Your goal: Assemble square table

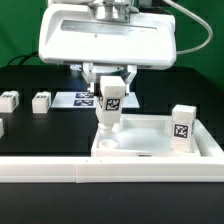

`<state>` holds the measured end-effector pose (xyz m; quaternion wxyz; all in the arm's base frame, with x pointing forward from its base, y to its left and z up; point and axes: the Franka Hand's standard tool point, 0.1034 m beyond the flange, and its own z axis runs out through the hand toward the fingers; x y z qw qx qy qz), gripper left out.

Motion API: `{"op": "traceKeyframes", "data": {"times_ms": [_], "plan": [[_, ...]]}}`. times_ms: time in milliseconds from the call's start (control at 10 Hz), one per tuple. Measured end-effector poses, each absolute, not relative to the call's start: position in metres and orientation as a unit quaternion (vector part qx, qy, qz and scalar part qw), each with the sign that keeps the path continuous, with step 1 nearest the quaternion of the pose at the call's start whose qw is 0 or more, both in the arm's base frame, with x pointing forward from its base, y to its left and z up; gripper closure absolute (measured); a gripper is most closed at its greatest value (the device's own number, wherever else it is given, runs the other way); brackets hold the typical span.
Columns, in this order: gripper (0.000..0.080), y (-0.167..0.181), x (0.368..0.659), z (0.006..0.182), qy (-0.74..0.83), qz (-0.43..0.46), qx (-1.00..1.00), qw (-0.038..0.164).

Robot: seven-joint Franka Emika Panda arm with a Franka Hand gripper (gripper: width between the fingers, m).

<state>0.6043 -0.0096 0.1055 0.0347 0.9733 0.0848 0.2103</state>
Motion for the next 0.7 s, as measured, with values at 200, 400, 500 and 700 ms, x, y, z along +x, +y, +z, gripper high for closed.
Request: {"op": "traceKeyframes", "data": {"times_ms": [200, 400, 500, 700], "plan": [[0.0509, -0.006, 0.601, 0.097, 0.088, 0.204, 0.974, 0.034], [0.0509, -0.003, 0.600, 0.093, 0.091, 0.201, 0.975, 0.033], [0.0509, -0.002, 0.599, 0.092, 0.092, 0.200, 0.975, 0.033], [0.0509, 0.000, 0.599, 0.089, 0.097, 0.199, 0.975, 0.033]]}}
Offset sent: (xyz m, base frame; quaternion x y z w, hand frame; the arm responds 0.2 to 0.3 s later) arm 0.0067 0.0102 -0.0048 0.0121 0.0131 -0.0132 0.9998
